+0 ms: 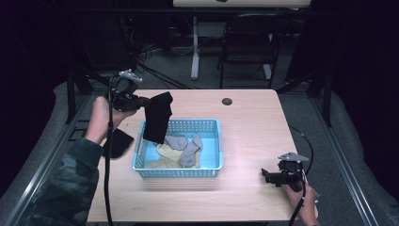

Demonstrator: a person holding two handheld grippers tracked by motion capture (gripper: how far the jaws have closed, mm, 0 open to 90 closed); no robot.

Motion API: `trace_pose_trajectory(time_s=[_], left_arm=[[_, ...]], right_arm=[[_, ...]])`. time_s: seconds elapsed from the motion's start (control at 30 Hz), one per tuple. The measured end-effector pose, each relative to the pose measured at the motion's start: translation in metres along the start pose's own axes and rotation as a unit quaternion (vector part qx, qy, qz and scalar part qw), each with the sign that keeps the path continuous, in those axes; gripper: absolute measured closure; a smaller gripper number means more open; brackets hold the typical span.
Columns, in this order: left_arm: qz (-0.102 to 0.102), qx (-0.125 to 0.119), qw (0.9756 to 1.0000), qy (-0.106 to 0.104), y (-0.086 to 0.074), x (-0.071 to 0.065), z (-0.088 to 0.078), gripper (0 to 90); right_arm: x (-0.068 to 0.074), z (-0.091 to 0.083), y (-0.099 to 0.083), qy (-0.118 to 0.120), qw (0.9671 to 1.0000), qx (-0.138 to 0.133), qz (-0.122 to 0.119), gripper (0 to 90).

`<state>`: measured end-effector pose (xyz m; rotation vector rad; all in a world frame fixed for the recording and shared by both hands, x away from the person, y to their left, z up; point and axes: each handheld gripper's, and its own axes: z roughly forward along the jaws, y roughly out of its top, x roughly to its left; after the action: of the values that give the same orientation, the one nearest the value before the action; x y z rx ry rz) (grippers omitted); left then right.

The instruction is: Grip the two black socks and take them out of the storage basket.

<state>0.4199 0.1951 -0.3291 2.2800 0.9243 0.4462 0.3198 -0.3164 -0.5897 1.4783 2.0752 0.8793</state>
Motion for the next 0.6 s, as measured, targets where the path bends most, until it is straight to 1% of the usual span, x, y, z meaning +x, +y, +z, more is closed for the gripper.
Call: trace_pose_trajectory(time_s=[0.03, 0.07, 0.17, 0.33, 0.37, 0.43, 0.47, 0.5, 0.53, 0.6], left_arm=[[-0.002, -0.006, 1.0000, 0.005, 0.000, 0.002, -0.006, 87.0], [-0.002, -0.006, 1.0000, 0.005, 0.000, 0.002, -0.006, 86.9], [-0.004, -0.010, 0.9998, 0.014, -0.001, 0.007, -0.015, 87.0], [-0.014, -0.017, 0.9994, 0.028, -0.004, 0.018, -0.029, 86.9], [-0.019, -0.021, 0.9989, 0.038, -0.007, 0.022, -0.034, 87.0], [-0.022, -0.021, 0.9987, 0.041, -0.008, 0.024, -0.036, 86.9], [-0.025, -0.022, 0.9983, 0.048, -0.010, 0.027, -0.040, 86.9], [-0.027, -0.023, 0.9981, 0.049, -0.011, 0.029, -0.041, 86.9], [-0.029, -0.019, 0.9981, 0.052, -0.013, 0.032, -0.044, 86.9], [-0.034, -0.020, 0.9974, 0.061, -0.017, 0.036, -0.049, 86.9]], right_arm=[[0.000, 0.000, 0.000, 0.000, 1.0000, 0.000, 0.000, 0.4], [0.000, 0.000, 0.000, 0.000, 1.0000, 0.000, 0.000, 0.4], [0.000, 0.000, 0.000, 0.000, 1.0000, 0.000, 0.000, 0.3], [0.000, 0.000, 0.000, -0.002, 1.0000, 0.000, 0.000, 0.3], [0.000, 0.000, 0.000, 0.001, 1.0000, 0.000, 0.000, 0.3], [0.000, 0.000, 0.000, 0.001, 1.0000, 0.000, 0.000, 0.3], [0.000, 0.000, 0.000, 0.001, 1.0000, 0.000, 0.000, 0.3], [0.000, 0.000, 0.000, 0.001, 1.0000, 0.000, 0.000, 0.3], [0.000, 0.000, 0.000, 0.000, 1.0000, 0.000, 0.000, 0.4], [0.000, 0.000, 0.000, 0.000, 1.0000, 0.000, 0.000, 0.3]])
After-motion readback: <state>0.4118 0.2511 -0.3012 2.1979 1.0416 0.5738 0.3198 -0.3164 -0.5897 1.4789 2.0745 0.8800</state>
